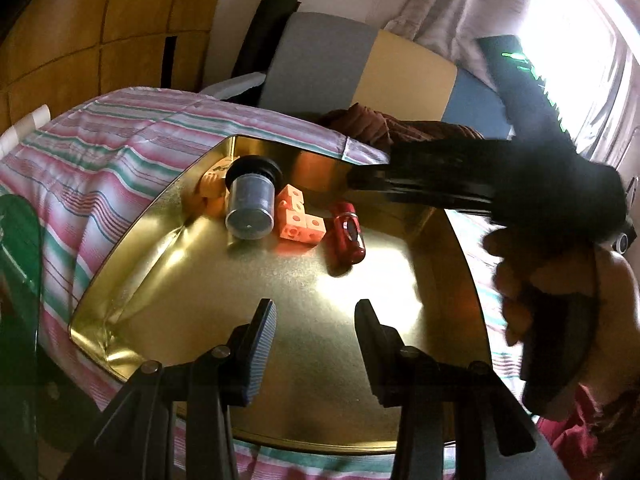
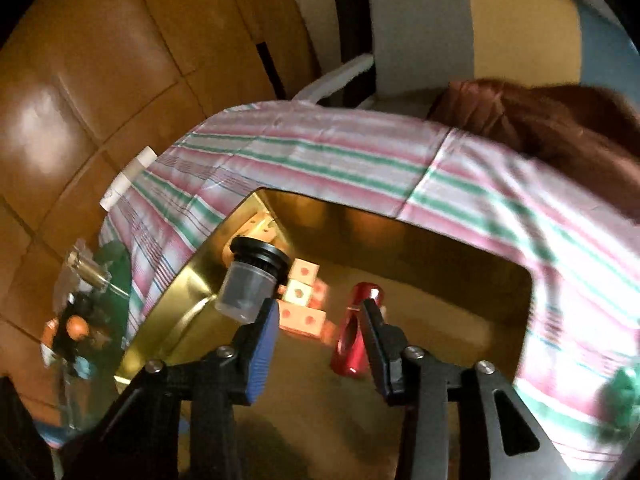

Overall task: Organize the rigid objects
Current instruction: 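Lower the orange cubes into the gold tray and open the right gripper, then move the right gripper back toward the remaining object pile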

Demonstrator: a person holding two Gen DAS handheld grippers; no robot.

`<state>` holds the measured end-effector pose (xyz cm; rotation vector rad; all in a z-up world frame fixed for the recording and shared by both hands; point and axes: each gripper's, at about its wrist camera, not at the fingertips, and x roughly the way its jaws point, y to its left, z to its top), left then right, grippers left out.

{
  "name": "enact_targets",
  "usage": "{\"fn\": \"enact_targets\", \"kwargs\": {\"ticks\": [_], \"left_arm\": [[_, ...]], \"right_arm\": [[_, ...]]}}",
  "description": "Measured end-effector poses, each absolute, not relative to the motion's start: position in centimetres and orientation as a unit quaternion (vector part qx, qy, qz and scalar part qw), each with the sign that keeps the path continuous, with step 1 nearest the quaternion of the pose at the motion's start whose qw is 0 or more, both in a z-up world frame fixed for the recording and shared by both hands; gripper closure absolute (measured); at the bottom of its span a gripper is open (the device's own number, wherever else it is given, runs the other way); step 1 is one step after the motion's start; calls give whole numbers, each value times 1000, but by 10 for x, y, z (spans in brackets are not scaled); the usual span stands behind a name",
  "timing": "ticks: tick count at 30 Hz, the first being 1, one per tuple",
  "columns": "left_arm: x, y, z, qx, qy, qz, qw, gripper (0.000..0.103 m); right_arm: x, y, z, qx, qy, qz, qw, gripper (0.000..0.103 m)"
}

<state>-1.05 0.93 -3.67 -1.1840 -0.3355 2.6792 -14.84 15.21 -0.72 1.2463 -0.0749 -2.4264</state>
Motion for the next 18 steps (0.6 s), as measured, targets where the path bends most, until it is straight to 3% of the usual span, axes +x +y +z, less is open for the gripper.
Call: {"fn": "enact_targets", "kwargs": {"ticks": [7, 18], "left_arm": [[-7, 17, -36, -398, -99, 906, 103, 62], [-3, 31, -37, -397, -73, 908, 114, 62]], "right_arm": [[-120, 193, 7, 425, -32, -886, 184, 50], [-88, 245, -8, 441, -25, -891, 103, 49]]}}
